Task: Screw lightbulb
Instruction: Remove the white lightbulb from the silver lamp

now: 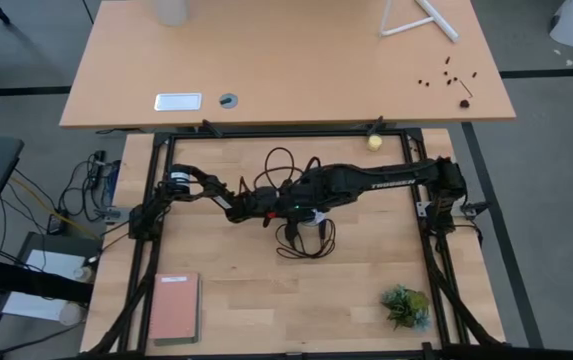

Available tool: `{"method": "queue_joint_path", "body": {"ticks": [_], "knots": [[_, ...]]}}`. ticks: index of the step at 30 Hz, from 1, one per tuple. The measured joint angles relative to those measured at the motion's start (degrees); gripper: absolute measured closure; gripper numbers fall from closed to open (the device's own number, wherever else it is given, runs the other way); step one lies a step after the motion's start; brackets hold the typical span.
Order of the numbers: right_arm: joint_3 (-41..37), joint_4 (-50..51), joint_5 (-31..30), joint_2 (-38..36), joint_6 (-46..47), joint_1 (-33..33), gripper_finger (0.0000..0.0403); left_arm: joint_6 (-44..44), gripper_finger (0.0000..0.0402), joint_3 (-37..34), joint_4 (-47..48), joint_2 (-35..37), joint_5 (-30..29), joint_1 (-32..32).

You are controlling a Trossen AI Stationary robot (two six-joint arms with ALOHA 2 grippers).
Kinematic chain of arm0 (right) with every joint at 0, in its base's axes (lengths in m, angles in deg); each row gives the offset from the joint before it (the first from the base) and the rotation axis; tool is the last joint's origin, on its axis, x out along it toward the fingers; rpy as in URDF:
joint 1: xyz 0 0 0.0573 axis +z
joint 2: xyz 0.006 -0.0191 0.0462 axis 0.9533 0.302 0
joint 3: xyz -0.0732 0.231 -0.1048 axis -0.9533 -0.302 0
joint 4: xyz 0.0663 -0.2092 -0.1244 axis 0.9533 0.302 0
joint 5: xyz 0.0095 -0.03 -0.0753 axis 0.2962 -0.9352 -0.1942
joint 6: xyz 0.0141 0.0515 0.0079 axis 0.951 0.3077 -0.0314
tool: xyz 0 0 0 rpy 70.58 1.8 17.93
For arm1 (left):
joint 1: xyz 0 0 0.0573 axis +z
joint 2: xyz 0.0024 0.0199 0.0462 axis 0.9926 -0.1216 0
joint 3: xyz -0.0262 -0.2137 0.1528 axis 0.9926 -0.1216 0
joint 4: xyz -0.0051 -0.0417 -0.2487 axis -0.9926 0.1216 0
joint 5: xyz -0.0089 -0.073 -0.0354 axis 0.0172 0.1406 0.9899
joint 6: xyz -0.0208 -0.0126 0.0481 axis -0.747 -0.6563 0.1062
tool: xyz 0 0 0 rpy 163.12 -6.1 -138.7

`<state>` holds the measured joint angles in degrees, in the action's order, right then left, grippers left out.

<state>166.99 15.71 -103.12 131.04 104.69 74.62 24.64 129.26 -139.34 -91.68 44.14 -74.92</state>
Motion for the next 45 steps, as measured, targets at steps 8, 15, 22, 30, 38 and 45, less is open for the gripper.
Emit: {"method": "queue_joint_path", "body": {"ticks": [8, 15, 22, 30, 38, 45], "knots": [[0.1, 1.1, -0.8, 2.0, 2.4, -0.1, 0.0031, -0.9, 0.0221, -0.1, -0.2, 0.0, 0.0, 0.0], [0.0, 0.9, -5.7, 6.5, 2.5, 2.0, 0.0031, -1.3, 0.0220, -0.1, -0.2, 0.0, 0.1, 0.0], [0.0, 1.2, -8.1, 6.7, 0.0, -0.1, 0.0031, -1.4, 0.0219, -0.1, 0.0, 0.0, 0.1, 0.0], [-2.6, -4.1, -0.6, 6.8, -8.5, -5.1, 0.0031, -1.5, 0.0219, -0.1, 0.1, 0.0, 0.1, 0.0], [-4.3, -4.1, 5.5, 5.8, -14.5, -7.6, 0.0031, -1.6, 0.0219, -0.1, 0.1, 0.0, 0.1, 0.0], [-3.9, -5.2, 6.5, 4.9, -13.2, -9.1, 0.0031, -1.7, 0.0219, -0.1, 0.2, 0.0, 0.1, 0.1]]}}
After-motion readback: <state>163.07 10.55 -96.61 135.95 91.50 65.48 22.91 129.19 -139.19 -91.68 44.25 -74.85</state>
